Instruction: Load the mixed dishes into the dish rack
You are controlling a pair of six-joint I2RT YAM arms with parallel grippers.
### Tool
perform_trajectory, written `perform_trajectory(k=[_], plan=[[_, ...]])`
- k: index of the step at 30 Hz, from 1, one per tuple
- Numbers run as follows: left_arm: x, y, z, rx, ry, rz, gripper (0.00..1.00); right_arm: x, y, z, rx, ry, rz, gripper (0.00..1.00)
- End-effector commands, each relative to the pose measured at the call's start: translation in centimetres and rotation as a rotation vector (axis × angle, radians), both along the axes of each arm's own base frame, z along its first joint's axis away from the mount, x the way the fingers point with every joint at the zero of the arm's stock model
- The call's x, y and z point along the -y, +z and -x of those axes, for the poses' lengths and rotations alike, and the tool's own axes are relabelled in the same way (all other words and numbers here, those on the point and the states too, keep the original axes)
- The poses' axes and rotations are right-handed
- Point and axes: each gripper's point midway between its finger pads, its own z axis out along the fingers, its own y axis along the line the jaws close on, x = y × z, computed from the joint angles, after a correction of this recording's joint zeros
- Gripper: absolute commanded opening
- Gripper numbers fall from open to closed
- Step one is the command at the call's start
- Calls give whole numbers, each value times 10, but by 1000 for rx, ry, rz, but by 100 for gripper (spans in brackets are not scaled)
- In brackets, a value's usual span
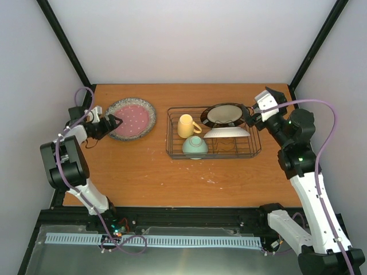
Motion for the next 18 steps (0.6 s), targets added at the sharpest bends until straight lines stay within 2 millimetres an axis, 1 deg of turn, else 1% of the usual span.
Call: perform_trajectory(k=[1,7,12,18], plan=[[-16,-4,-14,-8,9,-72,99,-1,-11,3,-98,13,-66,88],[-24,-23,-25,-56,12,-80,94,0,-7,7,-106,9,-75,82],[-29,-37,-34,-78,12,-85,92,0,-4,10,-100,9,-79,81],[-28,-50,-44,-93,-13,-51,75,-1,-2,10,-97,18,-85,78]])
